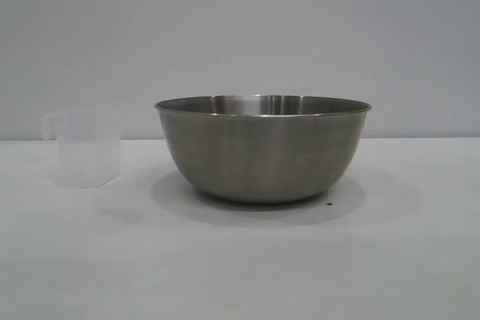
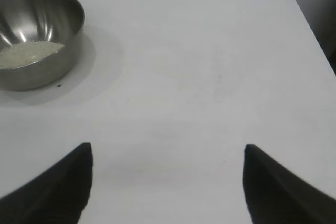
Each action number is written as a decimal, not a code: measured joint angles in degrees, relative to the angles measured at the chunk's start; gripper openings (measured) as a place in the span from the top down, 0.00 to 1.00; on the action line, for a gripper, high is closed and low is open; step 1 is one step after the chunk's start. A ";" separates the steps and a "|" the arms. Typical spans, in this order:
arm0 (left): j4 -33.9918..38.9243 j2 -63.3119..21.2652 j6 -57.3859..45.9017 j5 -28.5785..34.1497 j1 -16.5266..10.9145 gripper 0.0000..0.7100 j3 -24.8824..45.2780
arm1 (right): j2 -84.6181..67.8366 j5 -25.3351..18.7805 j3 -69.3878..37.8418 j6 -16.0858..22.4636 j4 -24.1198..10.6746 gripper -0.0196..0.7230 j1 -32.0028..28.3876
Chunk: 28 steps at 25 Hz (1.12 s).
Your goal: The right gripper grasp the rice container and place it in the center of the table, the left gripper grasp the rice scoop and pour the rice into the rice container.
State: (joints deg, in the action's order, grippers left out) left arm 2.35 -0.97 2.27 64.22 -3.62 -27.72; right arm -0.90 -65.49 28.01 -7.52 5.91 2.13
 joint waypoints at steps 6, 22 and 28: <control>0.00 0.00 0.00 0.00 0.00 0.46 0.00 | 0.00 0.00 0.00 0.00 0.00 0.29 0.09; 0.00 0.00 0.00 0.00 -0.09 0.46 0.00 | 0.00 0.00 0.00 0.00 0.00 0.29 0.09; -1.54 0.00 0.00 0.00 -0.09 0.46 0.00 | 0.00 0.00 0.00 0.00 0.00 0.29 0.09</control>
State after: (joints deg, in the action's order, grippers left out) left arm 0.81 -0.97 2.27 64.22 -3.71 -27.72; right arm -0.90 -65.49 28.01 -7.52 5.91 2.22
